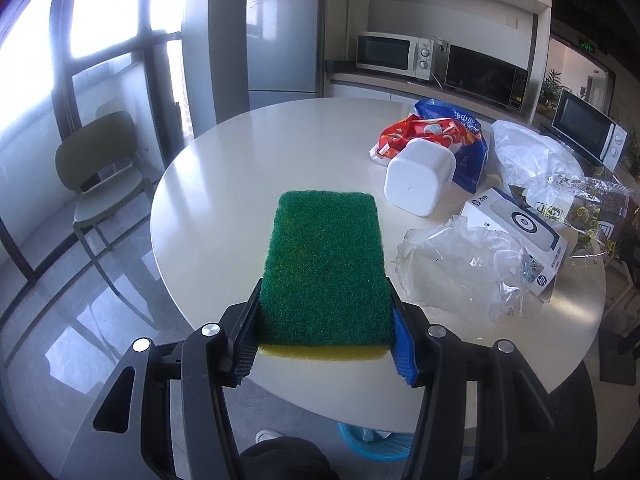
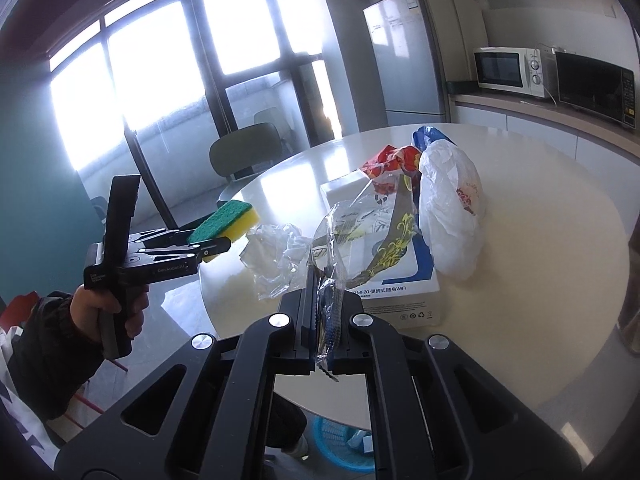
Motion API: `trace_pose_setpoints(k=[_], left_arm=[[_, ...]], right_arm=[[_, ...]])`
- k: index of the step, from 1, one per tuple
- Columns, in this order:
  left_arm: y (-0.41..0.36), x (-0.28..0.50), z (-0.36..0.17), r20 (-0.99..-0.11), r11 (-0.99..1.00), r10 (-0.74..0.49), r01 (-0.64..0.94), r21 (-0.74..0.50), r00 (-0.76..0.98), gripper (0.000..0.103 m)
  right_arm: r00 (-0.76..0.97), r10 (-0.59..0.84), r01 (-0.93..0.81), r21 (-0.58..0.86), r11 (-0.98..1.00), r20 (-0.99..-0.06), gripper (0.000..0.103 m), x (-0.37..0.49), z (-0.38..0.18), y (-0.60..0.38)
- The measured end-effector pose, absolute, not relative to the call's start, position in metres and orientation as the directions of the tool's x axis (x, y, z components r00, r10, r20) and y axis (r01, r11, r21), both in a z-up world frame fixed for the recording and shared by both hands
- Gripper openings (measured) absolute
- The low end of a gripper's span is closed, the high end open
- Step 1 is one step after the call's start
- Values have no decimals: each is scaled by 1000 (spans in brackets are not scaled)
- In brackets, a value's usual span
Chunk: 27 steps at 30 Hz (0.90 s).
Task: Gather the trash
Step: 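Carry the sponge and the wrapper down over the blue wastebasket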
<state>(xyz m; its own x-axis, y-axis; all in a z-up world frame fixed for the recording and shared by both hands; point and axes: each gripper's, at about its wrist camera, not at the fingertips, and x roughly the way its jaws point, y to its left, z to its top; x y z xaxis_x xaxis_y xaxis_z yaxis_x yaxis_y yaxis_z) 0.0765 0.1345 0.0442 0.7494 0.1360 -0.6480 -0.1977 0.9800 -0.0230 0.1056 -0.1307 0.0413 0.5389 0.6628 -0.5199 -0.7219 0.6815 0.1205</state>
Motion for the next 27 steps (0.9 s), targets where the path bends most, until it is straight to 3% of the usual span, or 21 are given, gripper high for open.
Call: trace_pose_setpoints(k=[12,27], left_arm=[[114,40,59,-624,987,88,-151,-49,776,54],[73,-9,46,-652,994,1,-69,-79,759,54]], right_arm=[[534,686,-758,80,648,-495,2,68,66,-145],[508,646,-757,63,651,-570,2,31,46,-181]])
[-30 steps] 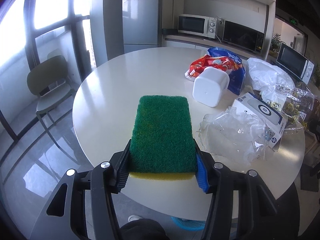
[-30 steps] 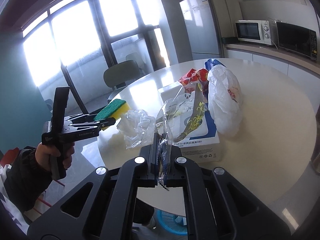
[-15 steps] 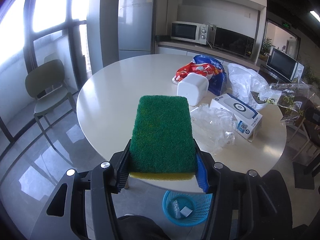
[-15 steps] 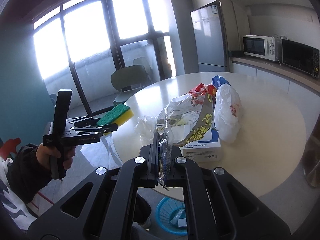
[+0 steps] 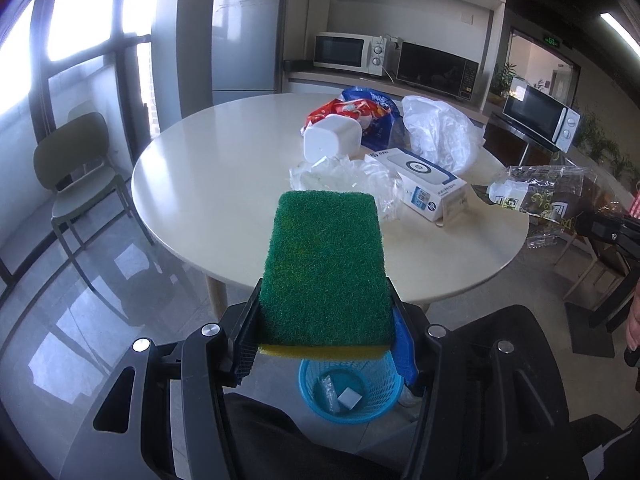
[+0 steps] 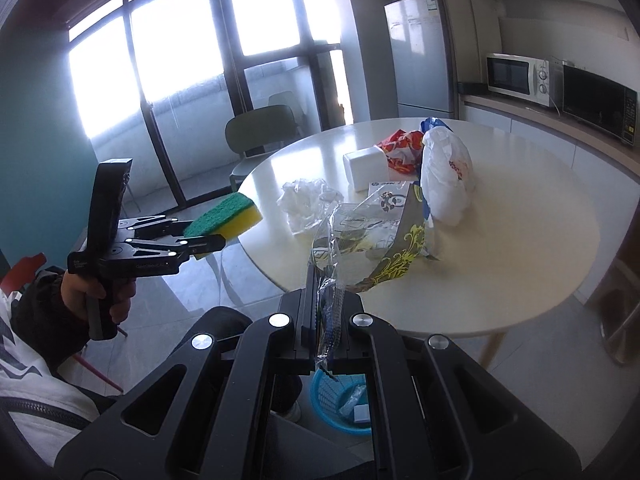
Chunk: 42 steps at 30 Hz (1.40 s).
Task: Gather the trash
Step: 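Carry the sponge and the wrapper down over the blue wastebasket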
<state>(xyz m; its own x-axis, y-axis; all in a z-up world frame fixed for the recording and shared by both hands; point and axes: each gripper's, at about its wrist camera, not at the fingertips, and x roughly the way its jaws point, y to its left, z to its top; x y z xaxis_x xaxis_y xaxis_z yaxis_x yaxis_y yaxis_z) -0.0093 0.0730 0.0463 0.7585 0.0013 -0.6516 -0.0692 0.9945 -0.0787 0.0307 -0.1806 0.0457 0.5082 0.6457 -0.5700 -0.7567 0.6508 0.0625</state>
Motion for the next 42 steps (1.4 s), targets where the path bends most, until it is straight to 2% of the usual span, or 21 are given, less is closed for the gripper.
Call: trace_pose_setpoints(k=[13,42], left_arm=[[39,-29,16,-696,995,-80,17,-97,713,54],[17,-40,-6,-738,991,-127,51,-125,663,54]], right_arm=[[440,615,-766,83,637,-654,2,8,21,-192],[244,665,-804,236,546,-706,2,-38,-5,-177]])
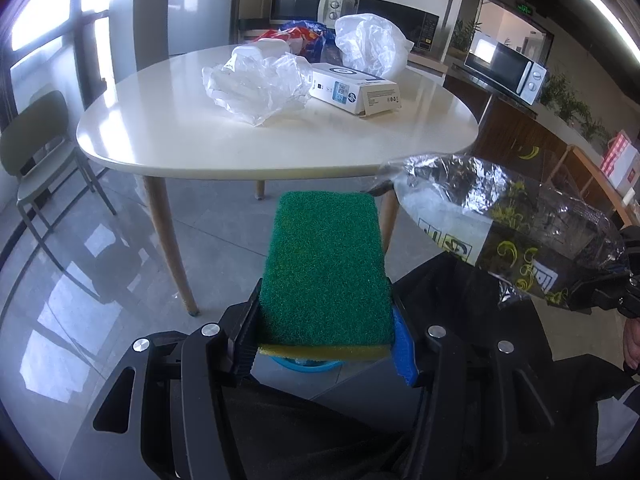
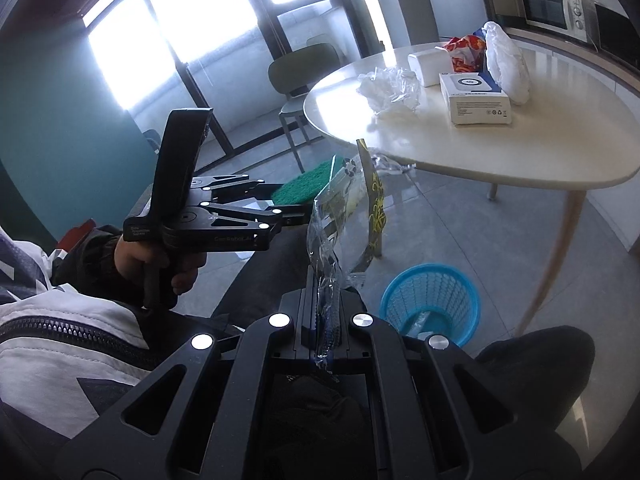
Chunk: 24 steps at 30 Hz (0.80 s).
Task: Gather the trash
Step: 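Carry the sponge and the wrapper down over the blue wastebasket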
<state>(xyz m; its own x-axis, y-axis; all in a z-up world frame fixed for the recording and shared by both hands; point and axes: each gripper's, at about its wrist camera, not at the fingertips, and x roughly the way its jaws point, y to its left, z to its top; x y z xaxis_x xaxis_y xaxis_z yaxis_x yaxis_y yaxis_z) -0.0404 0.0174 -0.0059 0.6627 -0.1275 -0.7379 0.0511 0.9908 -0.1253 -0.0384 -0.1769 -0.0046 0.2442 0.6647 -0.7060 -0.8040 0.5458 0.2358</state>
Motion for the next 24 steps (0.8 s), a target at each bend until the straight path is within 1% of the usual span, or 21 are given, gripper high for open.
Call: trace_pose_setpoints(k=[5,13,24], left_arm=[[13,-40,-13,-754,990,-136,61,-126,643,54],[16,-20,-51,-809,985,-167,52,-167,564,54],[29,24,-117,-883,979,-183,-5,-205,431,54]], right_arm=[[253,653,-795,232,561,-714,2,-34,-11,-178],[256,622,-755,249,607,-740,2,10,-33,-178],[166,569,-680,324,657,-805,2,87,-107,-167]])
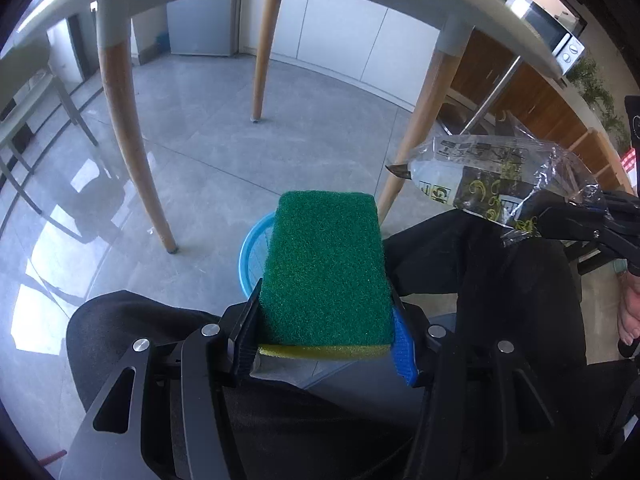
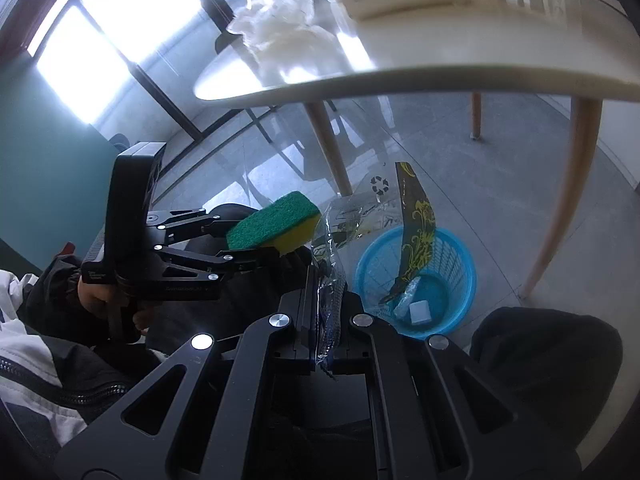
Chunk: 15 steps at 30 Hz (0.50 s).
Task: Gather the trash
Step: 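Carry the sponge and the wrapper down over the blue wastebasket, then open both tools to drop the sponge and wrapper into the wastebasket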
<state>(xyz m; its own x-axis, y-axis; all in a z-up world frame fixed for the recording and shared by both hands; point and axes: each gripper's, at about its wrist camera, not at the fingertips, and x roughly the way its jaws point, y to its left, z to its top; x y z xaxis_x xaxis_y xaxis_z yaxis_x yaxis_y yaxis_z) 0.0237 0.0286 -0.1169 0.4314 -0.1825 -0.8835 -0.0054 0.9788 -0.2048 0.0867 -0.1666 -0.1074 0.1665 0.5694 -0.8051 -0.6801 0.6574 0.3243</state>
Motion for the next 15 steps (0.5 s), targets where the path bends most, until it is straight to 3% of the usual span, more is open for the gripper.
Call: trace_pose_setpoints(k=[15], left_arm=[[45,88,-212,-943,947,-238,-160,-278,232,54]], right_arm=[[4,558,-378,515,769,-830,3,180,-232,-172]])
